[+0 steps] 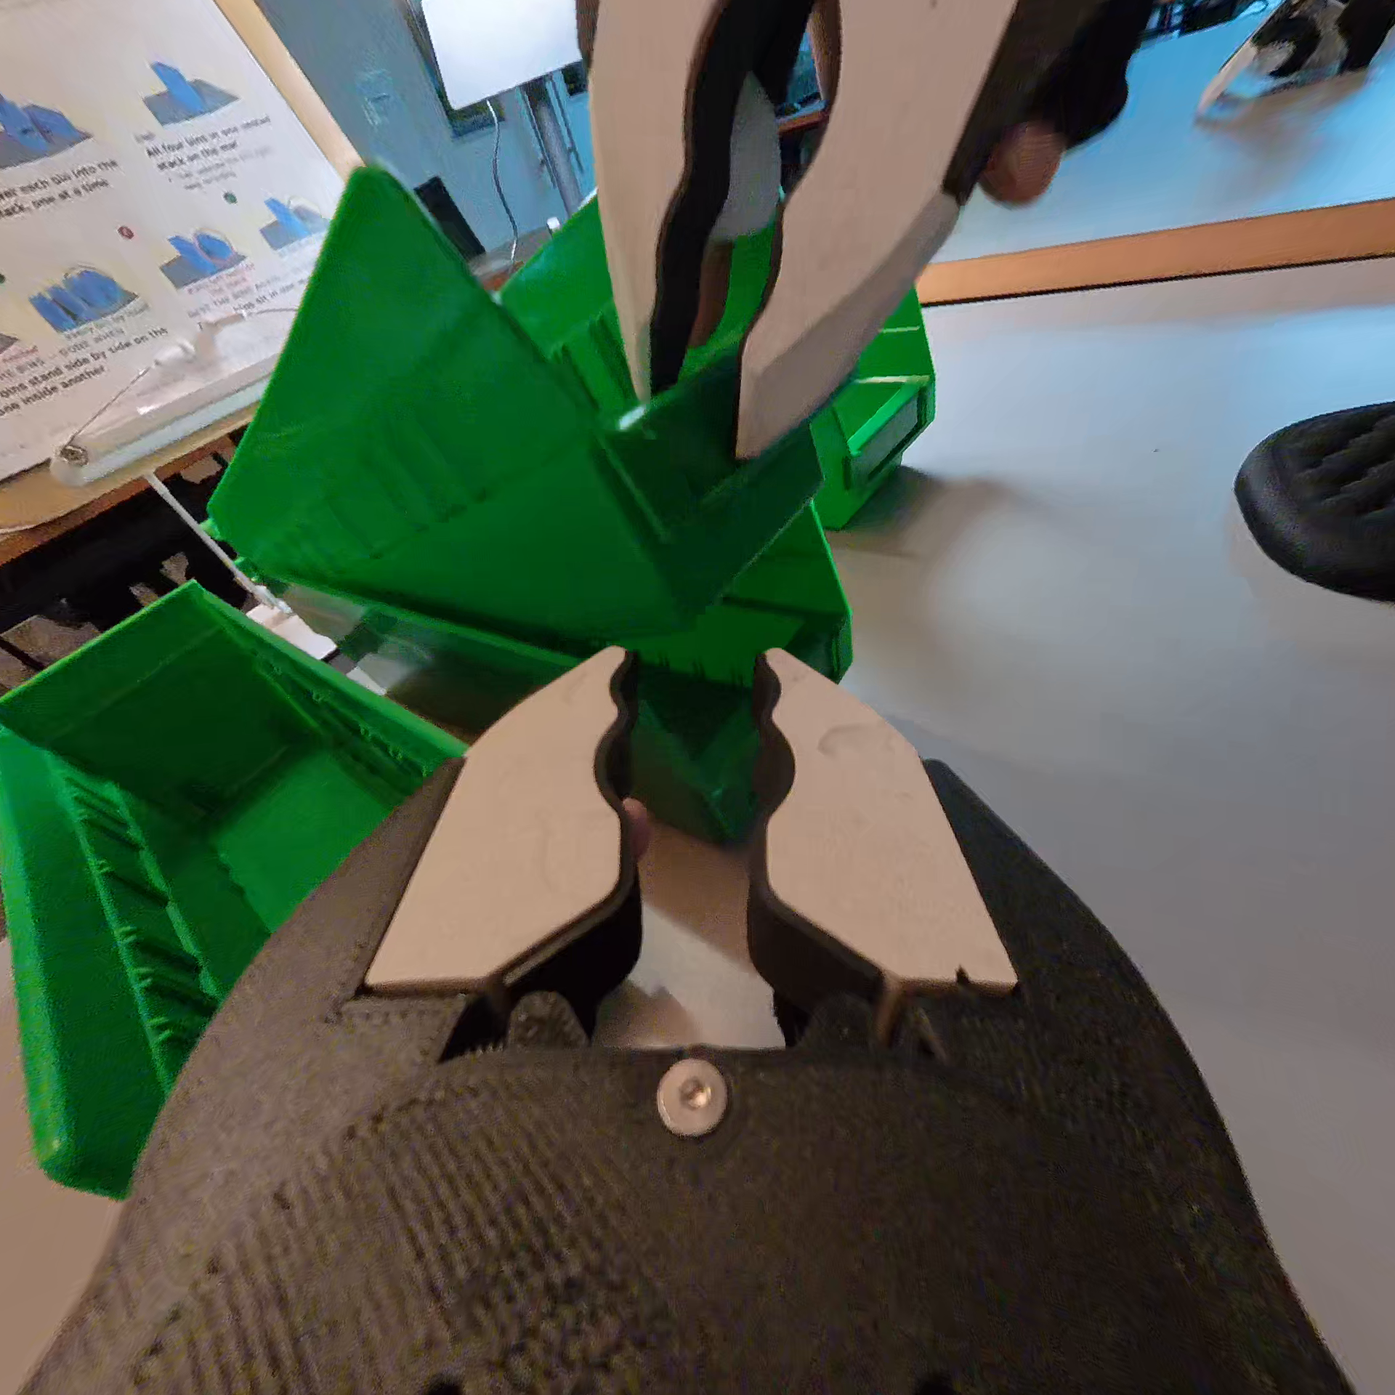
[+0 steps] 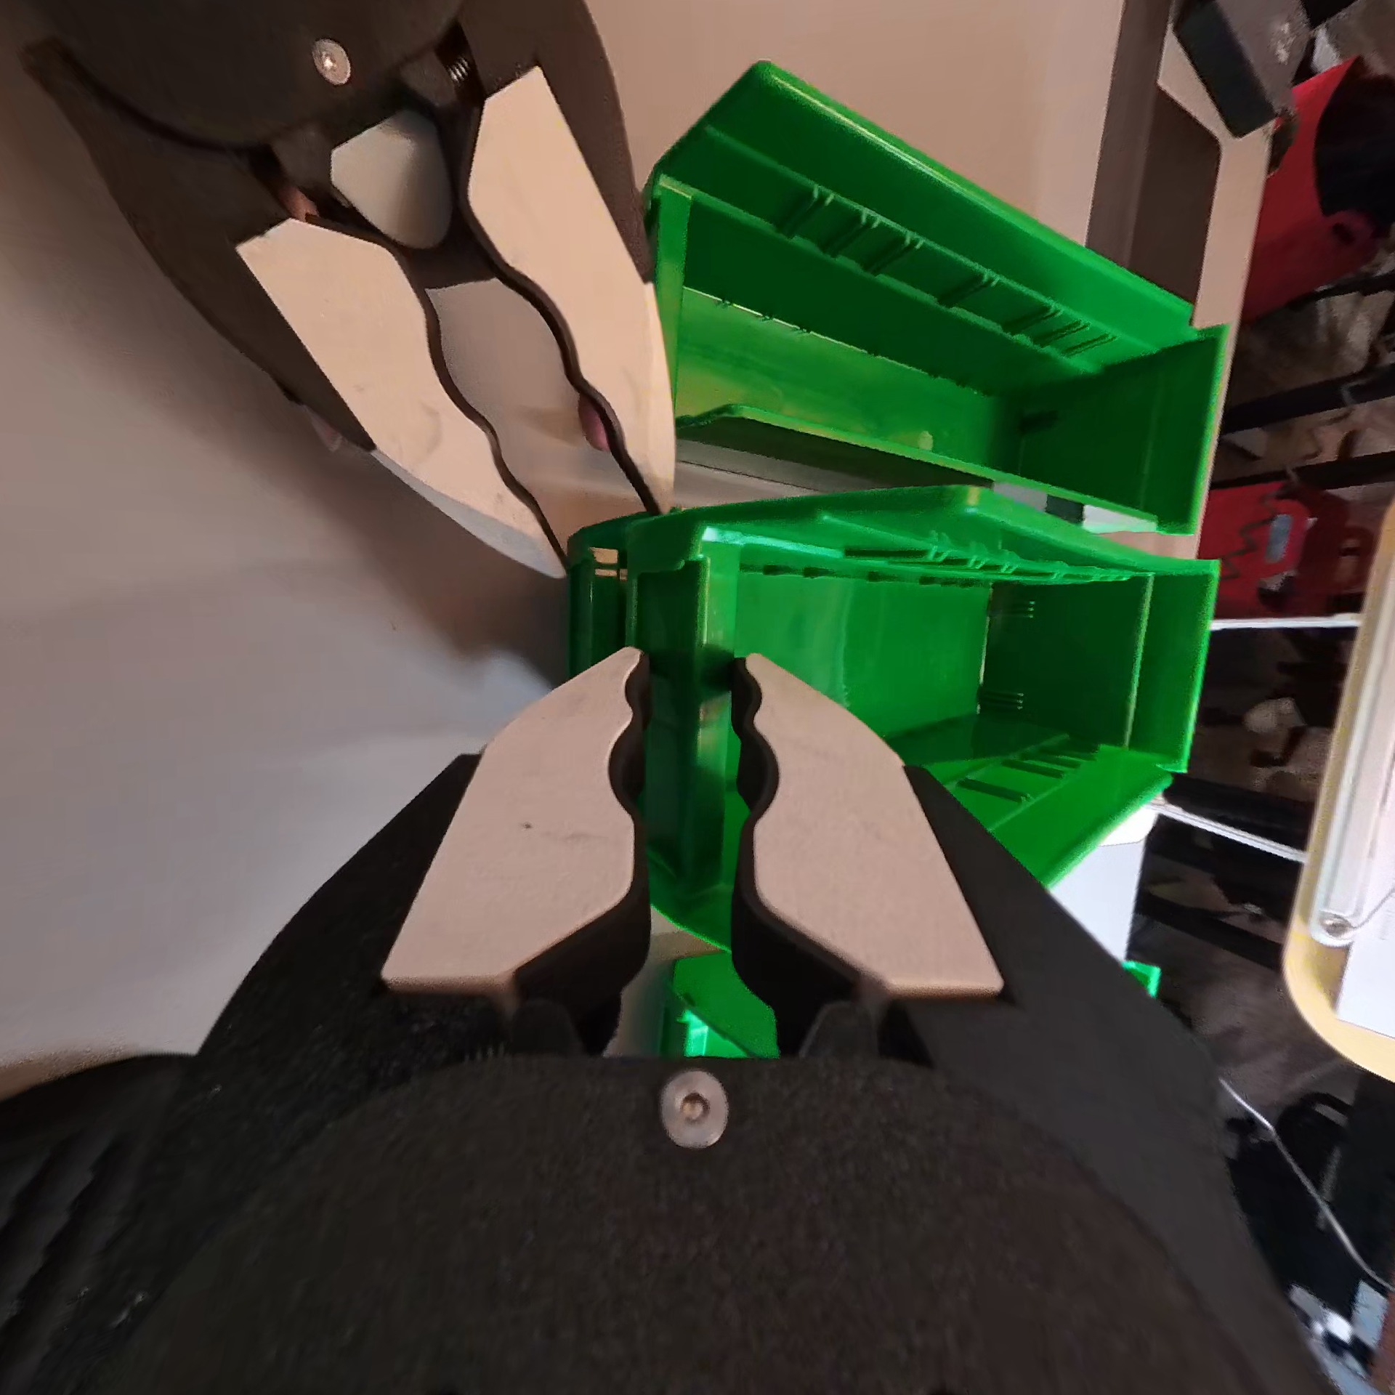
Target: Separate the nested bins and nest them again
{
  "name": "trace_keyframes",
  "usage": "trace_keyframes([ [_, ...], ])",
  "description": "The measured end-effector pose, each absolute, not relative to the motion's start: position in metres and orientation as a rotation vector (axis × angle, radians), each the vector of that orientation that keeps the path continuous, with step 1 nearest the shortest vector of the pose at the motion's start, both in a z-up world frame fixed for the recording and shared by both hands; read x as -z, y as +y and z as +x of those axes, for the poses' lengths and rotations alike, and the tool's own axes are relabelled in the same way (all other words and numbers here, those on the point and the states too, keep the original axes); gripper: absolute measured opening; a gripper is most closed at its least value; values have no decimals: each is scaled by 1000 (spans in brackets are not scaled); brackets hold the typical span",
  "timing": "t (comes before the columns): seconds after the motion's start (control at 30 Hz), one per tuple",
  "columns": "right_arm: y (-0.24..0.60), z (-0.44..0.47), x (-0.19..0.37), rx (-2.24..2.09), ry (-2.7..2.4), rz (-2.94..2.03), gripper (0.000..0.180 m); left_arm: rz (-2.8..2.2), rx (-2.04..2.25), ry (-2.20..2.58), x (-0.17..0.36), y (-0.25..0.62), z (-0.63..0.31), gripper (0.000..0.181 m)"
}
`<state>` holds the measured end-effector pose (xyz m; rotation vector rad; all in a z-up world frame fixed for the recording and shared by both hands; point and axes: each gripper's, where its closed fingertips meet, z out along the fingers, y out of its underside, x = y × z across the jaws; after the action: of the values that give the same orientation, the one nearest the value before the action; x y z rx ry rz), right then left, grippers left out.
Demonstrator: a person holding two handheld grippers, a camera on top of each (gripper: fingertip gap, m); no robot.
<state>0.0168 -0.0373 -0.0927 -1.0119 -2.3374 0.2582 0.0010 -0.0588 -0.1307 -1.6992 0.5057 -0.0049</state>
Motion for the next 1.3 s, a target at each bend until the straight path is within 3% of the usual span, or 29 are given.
trace_keyframes([
  [0.3, -41, 10, 109, -152, -2225, -935, 21, -1680, 76, 455, 123, -53, 2, 10],
  [0.5, -37, 10, 124, -56, -2234, -891, 54, -1686, 79, 454, 123, -52, 3, 9],
  [0.67, -24, 0, 138, 142, -2194, -818, 41, -1689, 115, 439, 122, -53, 2, 10],
  [0.83, -21, 0, 143, 206, -2201, -804, 39, -1662, 175, 422, 113, -61, -4, 13],
  [1.3, 10, 20, 22, 239, -1945, -822, 38, -1586, 26, 308, 87, -87, -63, 36],
])
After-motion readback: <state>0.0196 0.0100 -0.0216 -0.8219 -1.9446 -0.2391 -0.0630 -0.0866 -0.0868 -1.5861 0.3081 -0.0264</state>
